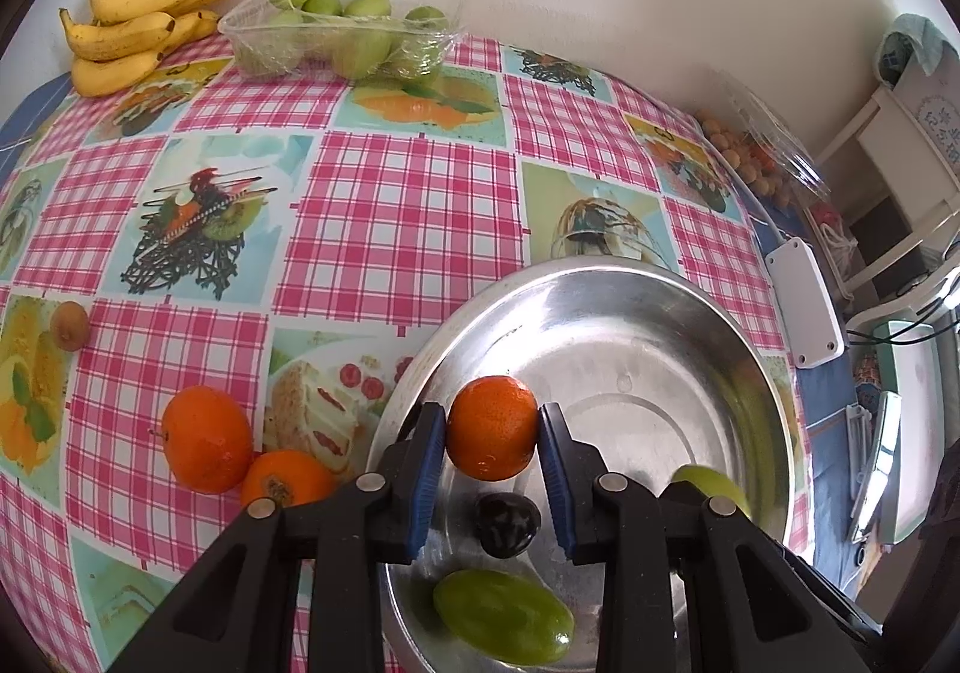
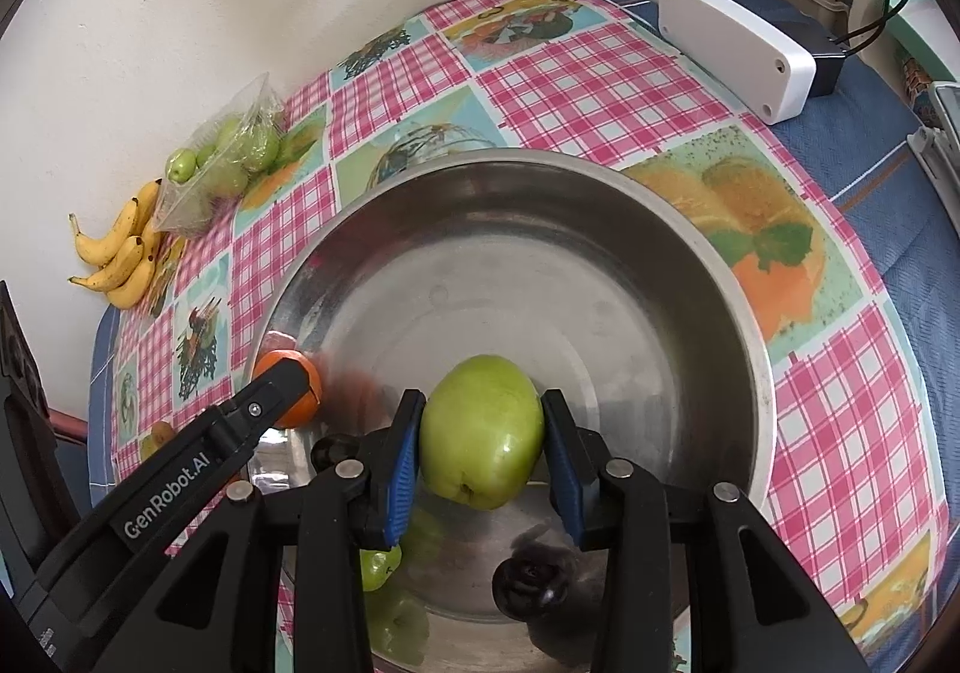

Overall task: Organize fruits
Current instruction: 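Open the right tool to drop the pear while the left tool releases the tangerine, then withdraw both open tools from the bowl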

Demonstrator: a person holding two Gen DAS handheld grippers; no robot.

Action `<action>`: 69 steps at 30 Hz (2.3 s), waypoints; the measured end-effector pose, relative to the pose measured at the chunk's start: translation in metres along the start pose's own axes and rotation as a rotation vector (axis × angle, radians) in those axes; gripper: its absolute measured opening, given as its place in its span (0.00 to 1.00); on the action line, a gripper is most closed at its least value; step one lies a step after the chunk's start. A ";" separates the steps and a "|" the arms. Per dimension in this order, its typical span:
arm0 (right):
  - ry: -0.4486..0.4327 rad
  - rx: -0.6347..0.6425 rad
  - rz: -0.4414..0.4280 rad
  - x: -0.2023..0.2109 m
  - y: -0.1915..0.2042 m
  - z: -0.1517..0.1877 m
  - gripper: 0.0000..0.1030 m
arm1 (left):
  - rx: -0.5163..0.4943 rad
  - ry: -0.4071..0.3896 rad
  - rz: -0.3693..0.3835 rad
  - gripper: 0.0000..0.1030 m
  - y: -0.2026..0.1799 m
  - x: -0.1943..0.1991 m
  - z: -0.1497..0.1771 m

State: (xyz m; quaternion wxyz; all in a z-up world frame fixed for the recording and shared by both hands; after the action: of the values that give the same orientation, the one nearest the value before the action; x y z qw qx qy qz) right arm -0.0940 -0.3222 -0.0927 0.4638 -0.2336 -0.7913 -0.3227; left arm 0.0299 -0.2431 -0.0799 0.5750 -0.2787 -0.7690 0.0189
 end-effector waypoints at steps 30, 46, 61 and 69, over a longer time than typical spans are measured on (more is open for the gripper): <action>-0.009 0.081 0.212 0.047 -0.003 -0.011 0.70 | -0.102 -0.087 -0.141 0.76 0.008 0.065 -0.030; 0.091 0.060 0.225 0.023 -0.012 0.006 0.80 | -0.050 0.004 -0.233 0.89 0.044 0.033 -0.018; 0.115 0.045 0.219 0.014 -0.013 0.013 0.86 | -0.068 0.009 -0.269 1.00 0.048 0.023 -0.014; 0.114 0.055 0.223 0.012 -0.013 0.014 0.99 | -0.068 0.012 -0.280 1.00 0.052 0.021 -0.014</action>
State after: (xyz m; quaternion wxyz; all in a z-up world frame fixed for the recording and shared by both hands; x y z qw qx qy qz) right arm -0.1159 -0.3198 -0.0909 0.5473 -0.2887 -0.7412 -0.2603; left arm 0.0600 -0.1940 -0.0753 0.5666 -0.1883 -0.7972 -0.0891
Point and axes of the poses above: each gripper's, at about its wrist camera, not at the fingertips, and x roughly against the way its jaws point, y to its left, z to its underside, the point moved 7 cm from there along -x, roughly the way its jaws point, and after that the axes turned 9 degrees about x, right-handed, at the moved point
